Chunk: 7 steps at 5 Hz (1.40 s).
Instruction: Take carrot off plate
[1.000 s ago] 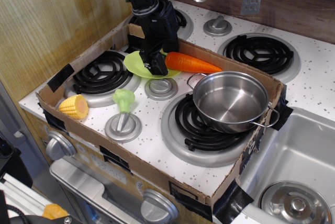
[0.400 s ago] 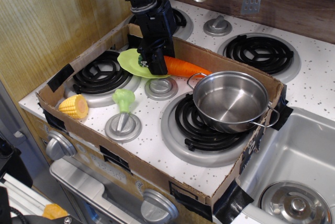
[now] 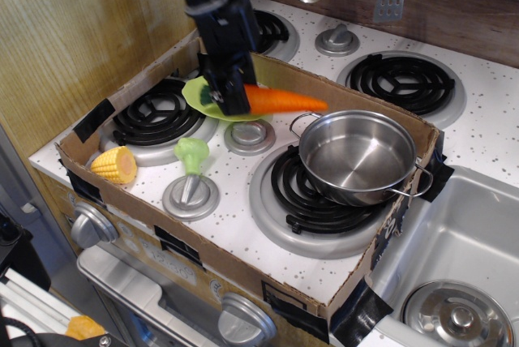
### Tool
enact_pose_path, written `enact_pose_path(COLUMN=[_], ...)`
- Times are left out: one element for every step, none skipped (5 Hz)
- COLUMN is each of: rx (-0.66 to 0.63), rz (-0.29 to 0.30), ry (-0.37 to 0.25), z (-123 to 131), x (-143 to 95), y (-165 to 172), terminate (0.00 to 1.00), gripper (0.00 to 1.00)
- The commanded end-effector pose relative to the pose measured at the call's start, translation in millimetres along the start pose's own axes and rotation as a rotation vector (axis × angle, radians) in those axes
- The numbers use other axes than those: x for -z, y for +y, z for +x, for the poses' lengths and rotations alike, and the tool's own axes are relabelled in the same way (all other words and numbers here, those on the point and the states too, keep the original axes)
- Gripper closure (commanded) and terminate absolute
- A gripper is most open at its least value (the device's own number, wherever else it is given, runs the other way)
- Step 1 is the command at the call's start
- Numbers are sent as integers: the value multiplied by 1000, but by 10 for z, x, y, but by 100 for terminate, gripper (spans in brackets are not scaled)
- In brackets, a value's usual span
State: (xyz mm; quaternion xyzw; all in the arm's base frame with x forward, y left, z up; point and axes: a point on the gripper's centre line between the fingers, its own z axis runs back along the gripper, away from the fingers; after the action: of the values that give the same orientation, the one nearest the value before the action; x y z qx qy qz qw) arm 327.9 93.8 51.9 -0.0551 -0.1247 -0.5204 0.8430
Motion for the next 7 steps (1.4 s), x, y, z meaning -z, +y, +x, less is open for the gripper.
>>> enact_pose_path(rx=[-197,-413,-649,-894,-981,-1063,-1141], rz=[132,178,226,237,250,297,349], ry=[7,128,238,318,352,359,417], z=[-81,-45,124,303,428,472,469], x=[-346,-380,-292,-211,-158,-30,106], y=[-299,-497,-631,-736,-799,-884,-993], terminate=[0,0,0,0,0,0,0], gripper=[100,100,100,100,100,100,100])
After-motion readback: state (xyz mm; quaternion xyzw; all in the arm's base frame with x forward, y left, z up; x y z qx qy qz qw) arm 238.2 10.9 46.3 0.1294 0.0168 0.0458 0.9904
